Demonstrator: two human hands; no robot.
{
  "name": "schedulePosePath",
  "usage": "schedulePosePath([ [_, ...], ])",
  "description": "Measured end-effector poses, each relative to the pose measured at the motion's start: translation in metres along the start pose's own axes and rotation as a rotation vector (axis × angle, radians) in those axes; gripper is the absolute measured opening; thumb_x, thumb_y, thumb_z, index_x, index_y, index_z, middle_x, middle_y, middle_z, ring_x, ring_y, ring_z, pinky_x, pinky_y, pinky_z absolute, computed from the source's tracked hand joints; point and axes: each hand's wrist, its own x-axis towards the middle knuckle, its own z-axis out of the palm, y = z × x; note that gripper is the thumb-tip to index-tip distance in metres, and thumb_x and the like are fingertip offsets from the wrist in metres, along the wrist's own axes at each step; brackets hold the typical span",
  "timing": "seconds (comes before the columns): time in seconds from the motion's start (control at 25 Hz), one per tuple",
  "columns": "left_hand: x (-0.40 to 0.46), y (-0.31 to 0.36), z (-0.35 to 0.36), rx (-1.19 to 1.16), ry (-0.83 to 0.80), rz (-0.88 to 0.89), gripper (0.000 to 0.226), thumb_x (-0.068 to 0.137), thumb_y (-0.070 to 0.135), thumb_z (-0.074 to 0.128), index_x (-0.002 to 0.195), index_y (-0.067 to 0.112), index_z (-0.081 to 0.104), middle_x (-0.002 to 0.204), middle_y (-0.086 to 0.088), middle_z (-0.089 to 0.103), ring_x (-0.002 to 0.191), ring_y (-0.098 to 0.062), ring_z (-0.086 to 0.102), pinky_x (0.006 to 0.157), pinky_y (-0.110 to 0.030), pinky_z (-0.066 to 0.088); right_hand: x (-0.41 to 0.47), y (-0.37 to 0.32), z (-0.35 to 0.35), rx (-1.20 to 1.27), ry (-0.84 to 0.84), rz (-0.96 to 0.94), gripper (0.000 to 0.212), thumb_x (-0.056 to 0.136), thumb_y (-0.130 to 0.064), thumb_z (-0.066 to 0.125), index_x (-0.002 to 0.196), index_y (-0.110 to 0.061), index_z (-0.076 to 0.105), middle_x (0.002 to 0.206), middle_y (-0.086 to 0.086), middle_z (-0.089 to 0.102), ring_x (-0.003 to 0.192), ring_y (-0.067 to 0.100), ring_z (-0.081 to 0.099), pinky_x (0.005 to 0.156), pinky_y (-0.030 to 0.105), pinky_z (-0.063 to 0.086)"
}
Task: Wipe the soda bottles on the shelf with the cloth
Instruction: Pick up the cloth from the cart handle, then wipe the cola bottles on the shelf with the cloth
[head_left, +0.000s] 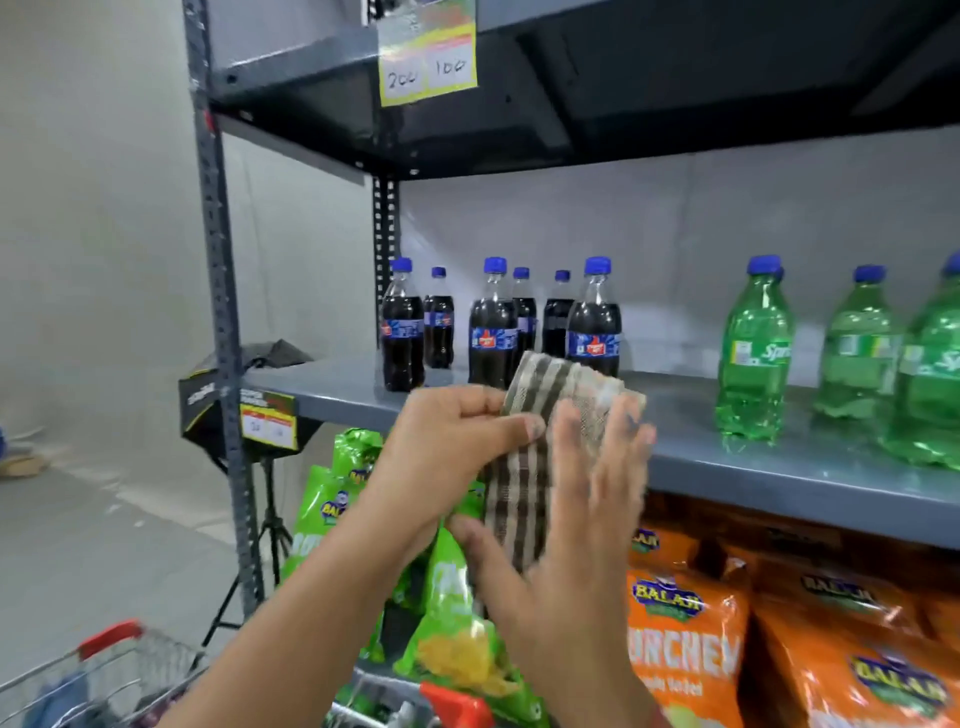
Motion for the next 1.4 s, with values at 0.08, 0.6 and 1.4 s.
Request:
schedulePosePath([
  [0.08,0.014,0.002,-0.004,-0.051,-0.085,0.003,0.003,0.071,0.013,0.071,0.071,0.011,0.073,0.065,-0.005,0.073,0.06,-0.013,0.066,0.053,-0.02,0.051,0.012,0.001,0.019,0.039,0.021,0.048,0.083,0.079,-0.055,0.048,0.142,-0.034,0.0,0.153,-0.002,-0.016,0.14,0.013,-0.018,0.112,0.018,-0.01],
  [0.6,0.169,0.002,-0.069,-0.111,0.082,0.051,0.034,0.083,0.033,0.057,0.106,0.01,0.062,0.104,-0.003,0.07,0.089,-0.01,0.066,0.075,-0.018,0.049,0.061,0.035,0.052,-0.354,0.063,-0.086,0.1,0.059,0.0,0.071,0.143,-0.021,0.021,0.152,0.008,0.006,0.128,0.03,0.024,0.096,0.045,0.039],
  [1.4,0.251,0.012,-0.042,-0.019,-0.35,-0.306,0.032,0.087,0.023,0.052,0.107,0.001,0.063,0.108,-0.015,0.069,0.084,-0.017,0.069,0.077,-0.025,0.056,0.136,0.069,0.094,-0.697,-0.489,-0.402,0.072,0.095,-0.038,0.041,0.145,-0.014,-0.004,0.155,0.005,-0.016,0.139,0.027,-0.018,0.112,0.048,-0.009],
])
